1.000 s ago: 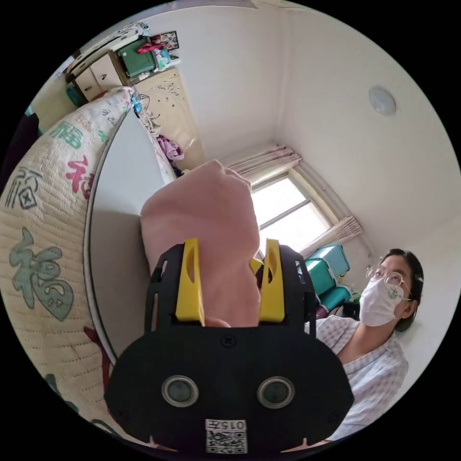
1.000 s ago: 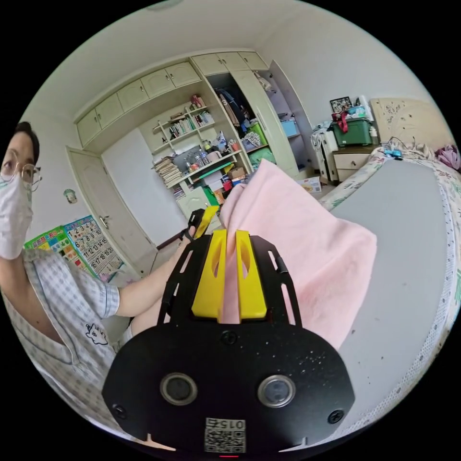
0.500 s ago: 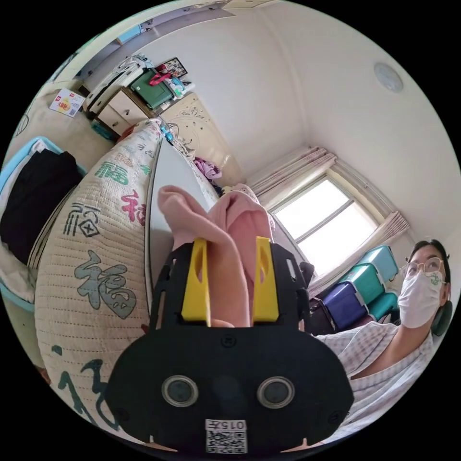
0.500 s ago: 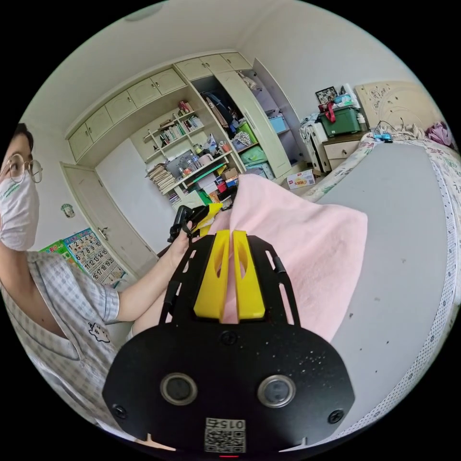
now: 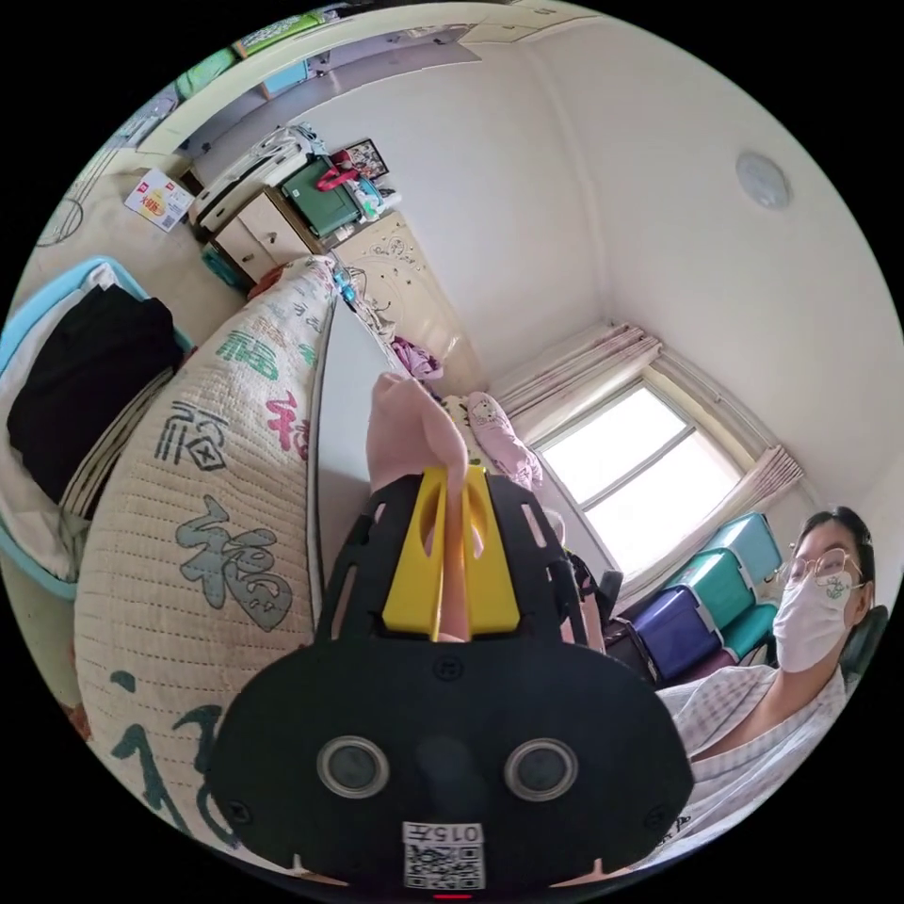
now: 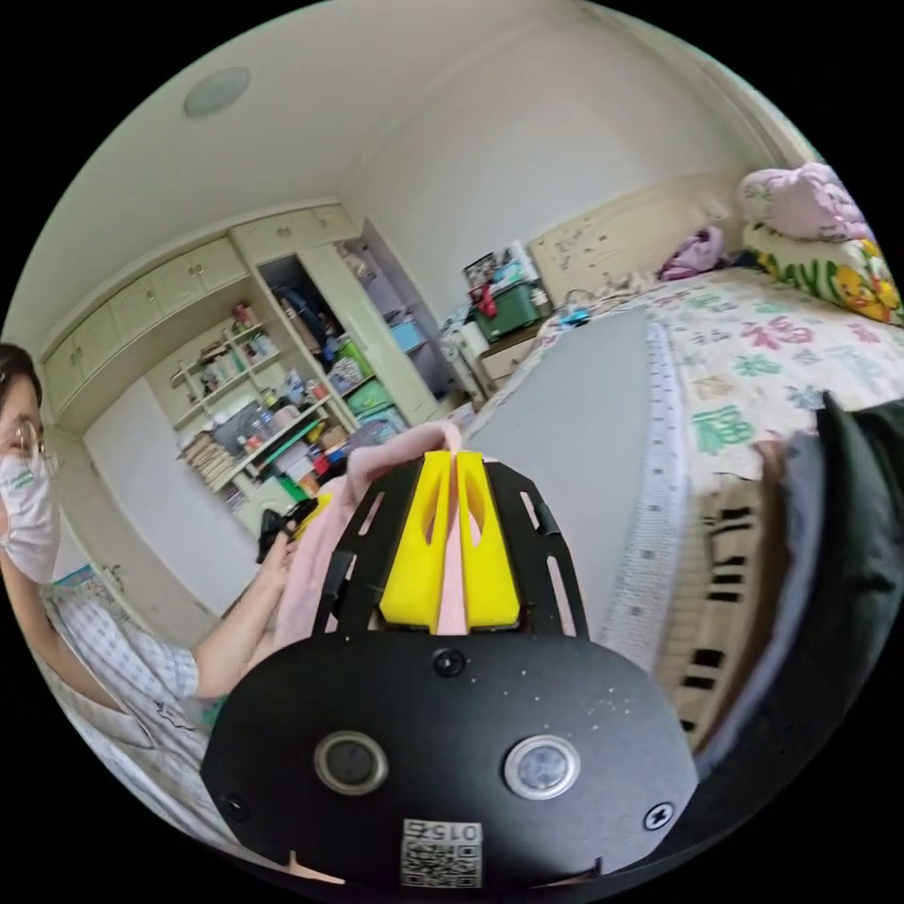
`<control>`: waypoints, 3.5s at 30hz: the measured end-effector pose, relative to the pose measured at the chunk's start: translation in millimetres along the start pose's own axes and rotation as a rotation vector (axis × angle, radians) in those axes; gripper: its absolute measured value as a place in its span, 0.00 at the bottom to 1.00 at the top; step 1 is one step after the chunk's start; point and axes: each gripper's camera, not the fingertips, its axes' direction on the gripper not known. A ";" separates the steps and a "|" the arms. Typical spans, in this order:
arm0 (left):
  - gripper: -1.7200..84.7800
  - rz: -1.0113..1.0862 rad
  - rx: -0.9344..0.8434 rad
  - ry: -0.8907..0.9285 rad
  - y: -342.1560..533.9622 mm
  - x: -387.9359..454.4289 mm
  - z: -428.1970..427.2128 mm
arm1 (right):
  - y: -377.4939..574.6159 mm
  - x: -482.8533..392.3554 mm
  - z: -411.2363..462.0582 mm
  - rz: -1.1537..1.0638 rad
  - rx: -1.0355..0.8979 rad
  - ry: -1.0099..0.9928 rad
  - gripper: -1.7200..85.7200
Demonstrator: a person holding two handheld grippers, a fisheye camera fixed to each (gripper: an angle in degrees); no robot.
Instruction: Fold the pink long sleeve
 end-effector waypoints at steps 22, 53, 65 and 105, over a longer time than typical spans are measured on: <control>0.14 0.354 -0.152 -0.521 63.2 136.7 59.9 | 40.6 -109.2 44.7 -0.561 -0.126 0.069 0.15; 0.03 0.987 -0.711 -0.279 223.6 223.7 179.6 | -12.6 -194.7 53.1 -0.467 -0.280 0.035 0.03; 0.03 0.886 -0.300 -0.205 126.2 228.0 162.3 | -178.4 -196.0 20.8 -0.236 -0.121 0.109 0.03; 0.21 0.816 -0.411 -0.236 262.0 211.8 231.2 | -215.0 -112.7 -100.1 -0.143 -0.320 -0.362 0.04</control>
